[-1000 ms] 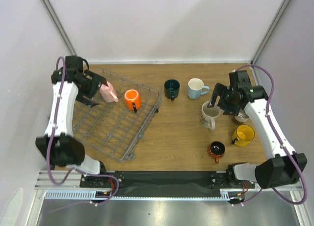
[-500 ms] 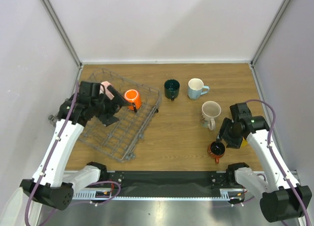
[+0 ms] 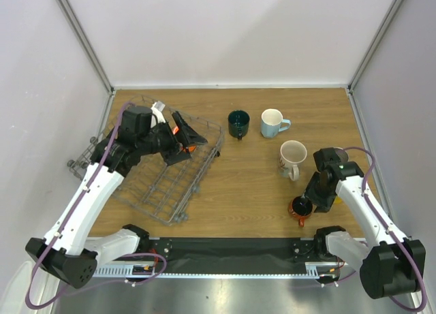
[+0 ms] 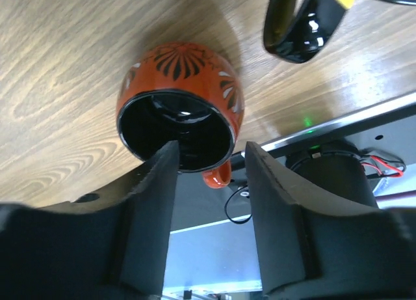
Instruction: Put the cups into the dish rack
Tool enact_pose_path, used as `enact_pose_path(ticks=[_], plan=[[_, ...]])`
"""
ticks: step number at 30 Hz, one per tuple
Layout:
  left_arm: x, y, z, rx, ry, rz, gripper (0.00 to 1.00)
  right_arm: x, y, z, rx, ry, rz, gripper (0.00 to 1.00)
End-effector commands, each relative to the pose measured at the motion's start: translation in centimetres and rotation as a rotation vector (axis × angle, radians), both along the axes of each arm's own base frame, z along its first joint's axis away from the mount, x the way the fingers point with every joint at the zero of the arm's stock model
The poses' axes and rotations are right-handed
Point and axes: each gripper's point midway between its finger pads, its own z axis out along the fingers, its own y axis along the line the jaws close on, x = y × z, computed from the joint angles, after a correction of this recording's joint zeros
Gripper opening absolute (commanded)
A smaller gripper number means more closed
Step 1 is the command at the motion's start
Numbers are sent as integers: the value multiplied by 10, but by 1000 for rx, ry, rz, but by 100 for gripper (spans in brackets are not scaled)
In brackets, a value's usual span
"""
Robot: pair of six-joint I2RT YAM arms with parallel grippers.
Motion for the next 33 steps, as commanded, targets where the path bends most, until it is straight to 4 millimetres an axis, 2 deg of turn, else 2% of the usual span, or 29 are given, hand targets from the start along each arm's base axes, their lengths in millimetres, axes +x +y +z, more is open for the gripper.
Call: enact_pose_path(ticks=[1,3,4,6,12,15,16,17,18,19,22,24,25,26,27,29,30,31,33], plan=[[-1,-12,25,-58,-93,-79,96,7,-10,3,-54,-19,-72,48],[-1,-13,27,-65,-96,-84,96,8,-14,-2,-77,-1,-87,44],[-1,-14,31,-67,-105,-85,96,9,-13,-5,-74,5,-86,35],[1,-14,33,-62,-114,-94,96,11,-11,-13,-69,20,-92,31],[-2,-16,44,-65,-139,-126,93,13,-7,-25,-51,37,-94,31],[-3,-19,45,-82,-148,-146,92,17,-2,-29,-35,40,-73,26],[-3,-20,45,-86,-149,-154,92,17,-1,-30,-32,50,-63,23],[-4,-23,48,-102,-162,-175,91,18,4,-30,-14,46,-38,14],[-5,-25,51,-114,-173,-187,91,18,6,-31,-12,49,-29,11],[-6,-27,49,-123,-170,-199,91,18,10,-30,5,44,-19,3],[-10,-33,57,-167,-205,-257,91,16,16,-22,23,20,34,0],[-15,-38,67,-214,-241,-298,91,16,23,-6,58,-14,87,0],[-17,-40,65,-229,-242,-313,93,15,31,1,83,-31,126,0],[-19,-41,67,-247,-253,-329,98,12,41,14,137,-45,158,0],[-26,-43,73,-281,-262,-357,100,19,50,31,177,-95,205,0],[-28,-45,83,-316,-323,-380,100,20,78,60,310,-152,283,0],[-31,-45,88,-322,-346,-390,100,29,91,86,371,-230,323,0],[-32,-45,92,-327,-369,-398,100,26,112,106,478,-263,390,0],[-35,-45,97,-340,-385,-411,100,39,134,146,589,-406,465,0]])
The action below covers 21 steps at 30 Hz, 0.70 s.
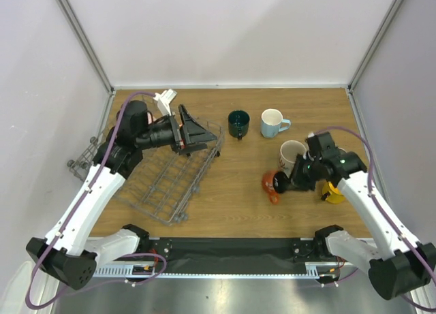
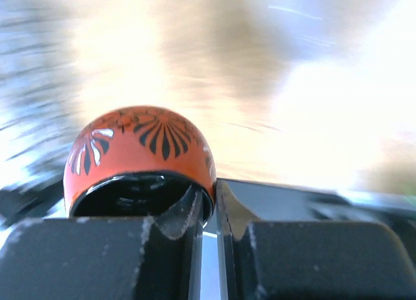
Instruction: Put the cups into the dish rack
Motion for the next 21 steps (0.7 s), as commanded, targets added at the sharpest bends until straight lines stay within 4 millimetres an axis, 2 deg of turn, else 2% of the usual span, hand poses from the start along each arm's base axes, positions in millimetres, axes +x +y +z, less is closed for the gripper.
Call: enact_pose_path(ticks=[1,4,5,6,7,10,11,14,21], plan=[[-22,-5,43,-121,-161,-117,100,18,69,112,411,-300,229,0],[-36,-12,49,-185,-147,-194,100,19,97,164,619,-413,357,0],[-39,-13,58,-215,-175,-207,100,26,106,188,683,-494,388,0],[-42,-15,59,-222,-183,-220,100,27,111,200,718,-521,414,0],[-44,-15,63,-227,-197,-225,100,29,117,223,765,-589,468,0],[-48,-14,71,-218,-259,-216,100,30,128,244,824,-596,527,0],[-48,-13,71,-209,-284,-204,100,29,129,259,832,-627,545,0],[-51,-14,78,-236,-299,-194,100,26,140,271,861,-628,584,0],[-52,-27,73,-273,-250,-223,100,16,163,273,900,-603,636,0]])
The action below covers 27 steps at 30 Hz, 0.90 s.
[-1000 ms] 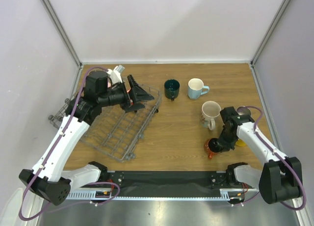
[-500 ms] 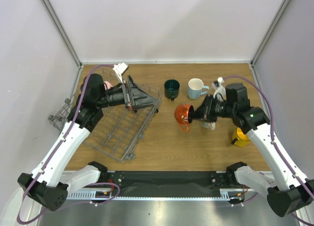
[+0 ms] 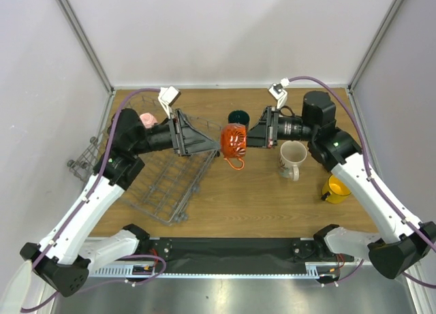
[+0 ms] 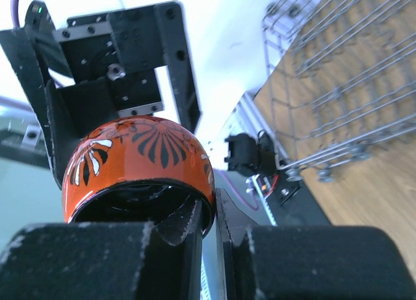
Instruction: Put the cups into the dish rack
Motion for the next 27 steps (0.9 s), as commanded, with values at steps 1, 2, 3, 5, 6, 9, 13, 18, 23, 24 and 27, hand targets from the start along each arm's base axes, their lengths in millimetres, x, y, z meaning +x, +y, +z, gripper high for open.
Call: enact_pose_path(ticks=[1,2,3,5,6,9,13,18,23,24,27], plan=[[-1,-6,7,-45,-8,-14,100,-14,9,35,88,-83,71,0],[-2,-8,6,-45,-6,-20,100,-15,11,34,89,-85,77,0],[-1,-8,8,-47,-4,-15,100,-15,13,34,89,-87,78,0],[0,-8,8,-48,-4,-12,100,-18,17,36,98,-91,96,0],[-1,-8,11,-50,-9,-12,100,-17,18,35,95,-86,97,0],[-3,-8,16,-57,-22,-6,100,-14,19,31,82,-77,85,0],[-4,-10,15,-53,-21,-13,100,-10,22,24,71,-60,82,0],[-5,-14,11,-36,-1,-29,96,-4,25,21,64,-55,67,0],[-4,-15,9,-16,7,-20,85,1,25,17,36,-49,45,0],[-4,-15,8,-10,10,-21,90,1,25,16,28,-49,41,0],[-3,-16,6,-5,11,-22,97,2,25,15,28,-46,41,0]])
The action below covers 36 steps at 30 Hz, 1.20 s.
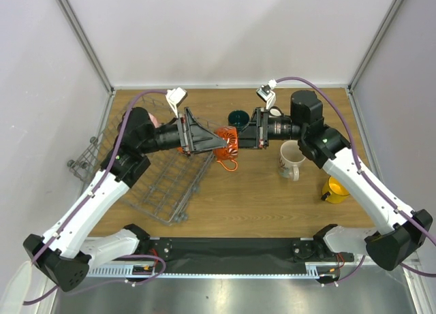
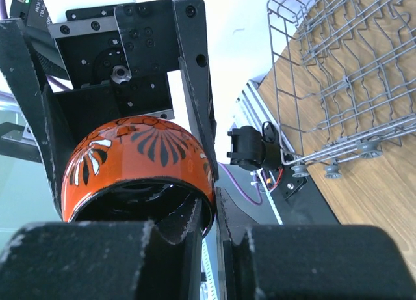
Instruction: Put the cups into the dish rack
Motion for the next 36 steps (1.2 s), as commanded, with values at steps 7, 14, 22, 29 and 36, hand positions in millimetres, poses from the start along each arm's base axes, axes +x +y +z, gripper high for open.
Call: enact_pose_path(ticks=[7,14,22,29,36], plan=[[-11,-4,25,-34,-67,-41,95,6,3,23,26,-85,-27,0],[-10,-6,20,-28,-47,-46,66,6,5,22,10,-95,-27,0],[-12,-6,17,-35,-41,-59,0,7,2,22,-10,-104,-28,25],[-13,-4,13,-29,-26,-45,0,10,-8,18,-25,-92,-52,65],[-2,4,0,19,7,15,0,19,-34,14,-41,-78,-123,70]])
